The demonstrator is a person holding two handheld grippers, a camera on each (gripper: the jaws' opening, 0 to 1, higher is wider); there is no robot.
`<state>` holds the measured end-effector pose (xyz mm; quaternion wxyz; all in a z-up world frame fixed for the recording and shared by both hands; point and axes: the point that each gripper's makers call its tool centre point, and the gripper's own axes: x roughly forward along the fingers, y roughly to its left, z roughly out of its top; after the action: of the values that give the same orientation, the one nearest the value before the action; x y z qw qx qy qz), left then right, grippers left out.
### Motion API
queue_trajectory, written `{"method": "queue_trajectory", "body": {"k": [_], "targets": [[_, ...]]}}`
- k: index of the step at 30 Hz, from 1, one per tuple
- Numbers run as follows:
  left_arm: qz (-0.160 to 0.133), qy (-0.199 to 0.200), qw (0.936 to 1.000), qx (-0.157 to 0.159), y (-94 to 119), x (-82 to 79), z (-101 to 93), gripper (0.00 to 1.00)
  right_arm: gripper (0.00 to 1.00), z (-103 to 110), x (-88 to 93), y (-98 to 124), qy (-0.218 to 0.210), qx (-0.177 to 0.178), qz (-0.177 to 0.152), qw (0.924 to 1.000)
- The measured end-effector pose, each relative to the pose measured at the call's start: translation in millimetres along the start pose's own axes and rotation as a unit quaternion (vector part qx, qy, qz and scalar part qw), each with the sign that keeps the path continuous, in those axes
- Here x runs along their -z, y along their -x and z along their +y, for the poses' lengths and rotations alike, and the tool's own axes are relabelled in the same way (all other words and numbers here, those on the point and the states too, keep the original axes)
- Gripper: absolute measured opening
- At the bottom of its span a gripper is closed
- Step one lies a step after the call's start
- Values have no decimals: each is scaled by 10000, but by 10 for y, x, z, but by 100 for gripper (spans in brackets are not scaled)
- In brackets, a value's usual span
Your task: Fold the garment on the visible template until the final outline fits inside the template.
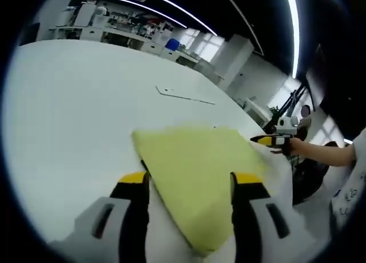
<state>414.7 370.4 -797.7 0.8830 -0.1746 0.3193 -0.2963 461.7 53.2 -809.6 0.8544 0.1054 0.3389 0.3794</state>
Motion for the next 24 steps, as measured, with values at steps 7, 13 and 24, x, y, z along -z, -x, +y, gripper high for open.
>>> {"method": "queue_trajectory", "body": {"k": [7,13,24], "targets": [[260,-287,9993,-2,259,350,-128,52,29,124,221,297,19,25,-21,10000],[390,-370,9986,6,406,558,-224,48,27,255,475,454,-72,-38,13,10000],[579,-315,9978,-71,479,850,-261,32,23,316,819,652,10,-124,198,9997]]}}
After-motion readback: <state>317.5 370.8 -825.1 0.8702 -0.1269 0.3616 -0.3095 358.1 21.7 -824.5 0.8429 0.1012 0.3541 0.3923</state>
